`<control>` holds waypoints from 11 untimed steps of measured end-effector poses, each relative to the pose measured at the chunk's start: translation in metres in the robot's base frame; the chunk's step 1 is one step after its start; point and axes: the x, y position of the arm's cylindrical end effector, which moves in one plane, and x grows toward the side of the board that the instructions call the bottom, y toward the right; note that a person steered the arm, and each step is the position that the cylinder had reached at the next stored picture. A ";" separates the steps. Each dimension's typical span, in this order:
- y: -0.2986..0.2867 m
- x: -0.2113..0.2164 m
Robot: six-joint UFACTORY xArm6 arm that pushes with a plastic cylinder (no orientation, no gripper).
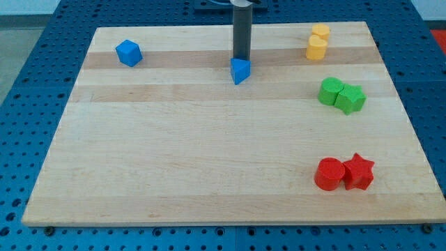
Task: Move the blue triangle towards the yellow blocks
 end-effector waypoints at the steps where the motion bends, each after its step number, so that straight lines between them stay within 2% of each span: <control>1: -0.036 0.001; 2: -0.069 0.014; 3: -0.072 0.037; 4: -0.070 0.037; 6: 0.012 0.037; 8: 0.052 0.031; 10: -0.033 0.024; 11: -0.008 0.017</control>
